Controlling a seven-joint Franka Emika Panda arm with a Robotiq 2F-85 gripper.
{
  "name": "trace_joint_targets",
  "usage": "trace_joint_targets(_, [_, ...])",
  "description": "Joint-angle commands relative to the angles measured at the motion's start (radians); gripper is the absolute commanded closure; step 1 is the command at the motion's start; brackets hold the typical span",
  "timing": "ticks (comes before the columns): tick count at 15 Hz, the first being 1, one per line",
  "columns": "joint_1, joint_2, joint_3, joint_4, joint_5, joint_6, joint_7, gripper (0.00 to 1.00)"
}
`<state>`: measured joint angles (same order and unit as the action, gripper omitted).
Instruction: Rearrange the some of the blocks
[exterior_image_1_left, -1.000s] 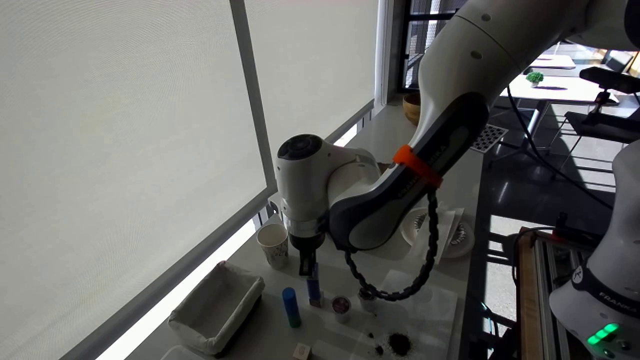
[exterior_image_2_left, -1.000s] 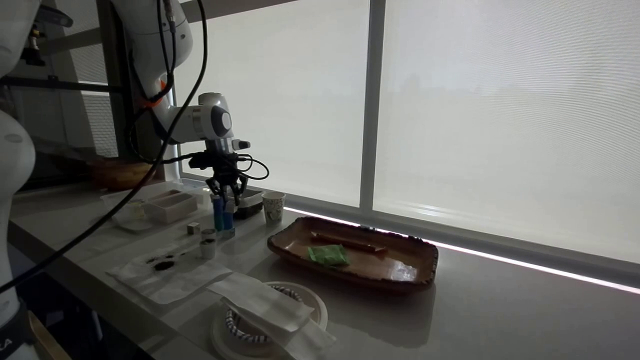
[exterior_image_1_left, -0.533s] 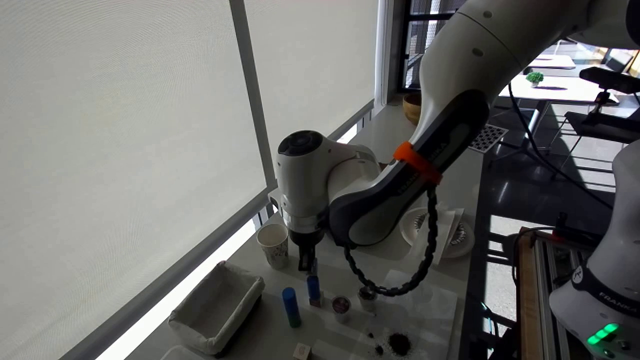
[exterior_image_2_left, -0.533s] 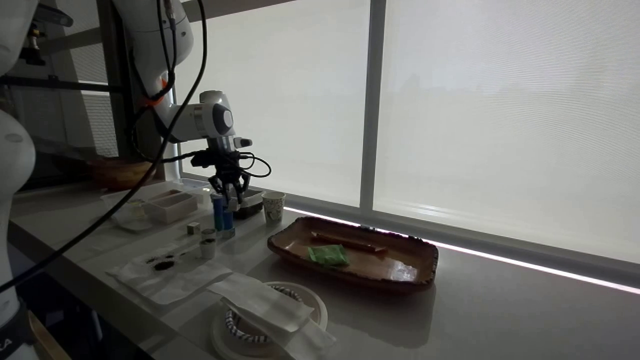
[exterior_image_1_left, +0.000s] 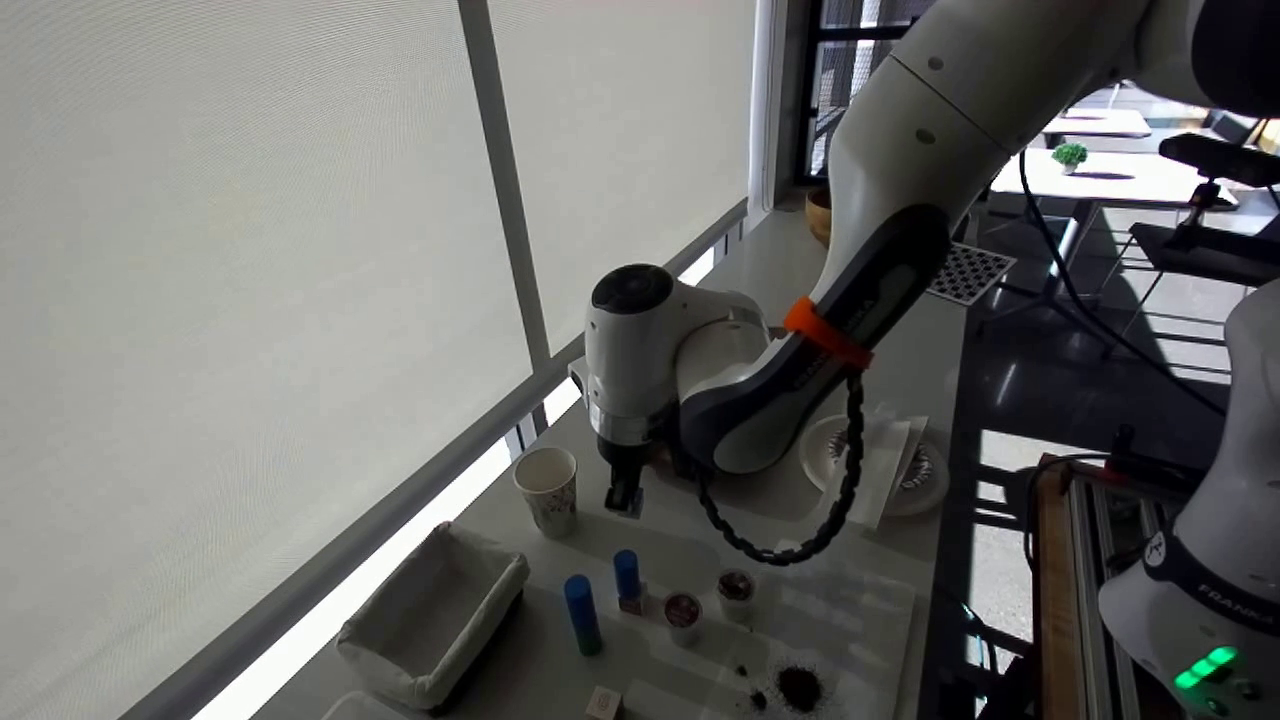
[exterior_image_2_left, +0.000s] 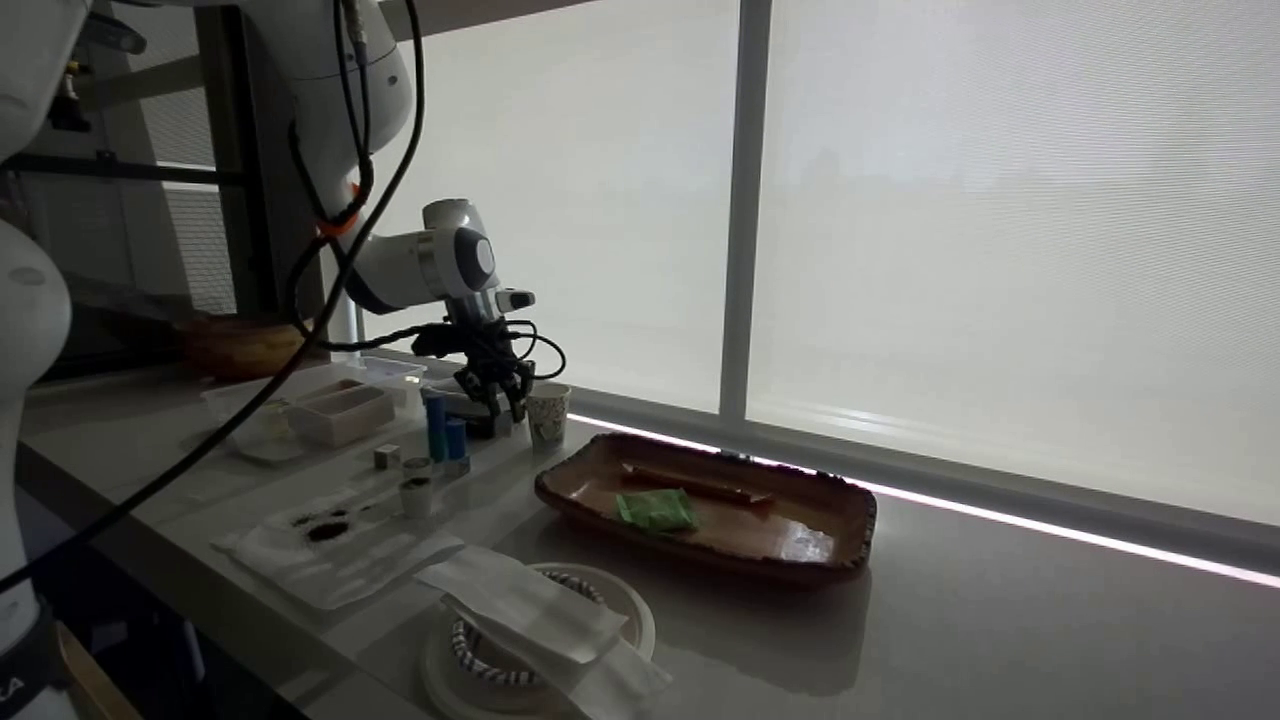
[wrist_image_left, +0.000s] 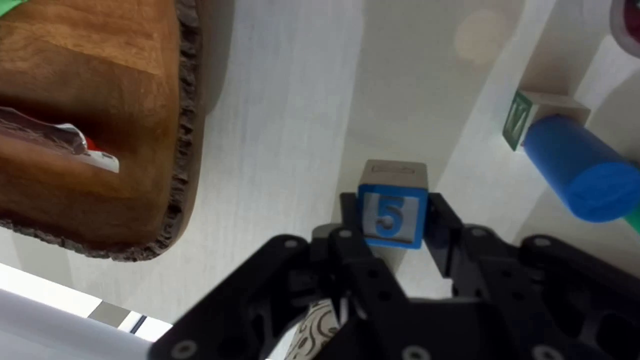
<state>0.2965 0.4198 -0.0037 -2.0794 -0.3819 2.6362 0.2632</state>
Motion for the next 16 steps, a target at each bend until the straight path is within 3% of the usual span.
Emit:
trace_joint_targets(1, [0.006,0.049,-0.017,-0.025,0.002,0.066,0.036,0.89])
trace_joint_targets(9, [0.032,0.121,-0.028,-0.020,0.018,0.094,0.056,0.89])
trace_joint_targets(10, [0.035,0.124,-0.028,-0.020,0.020,0.098,0.058,0.39])
trace_joint_targets(11, [0.034,0.124,-0.023,-0.021,0.027,0.101,0.054,0.39])
trace_joint_targets(16, [0.048,0.107,-0.035,-0.029,0.027,0.108,0.063,0.03])
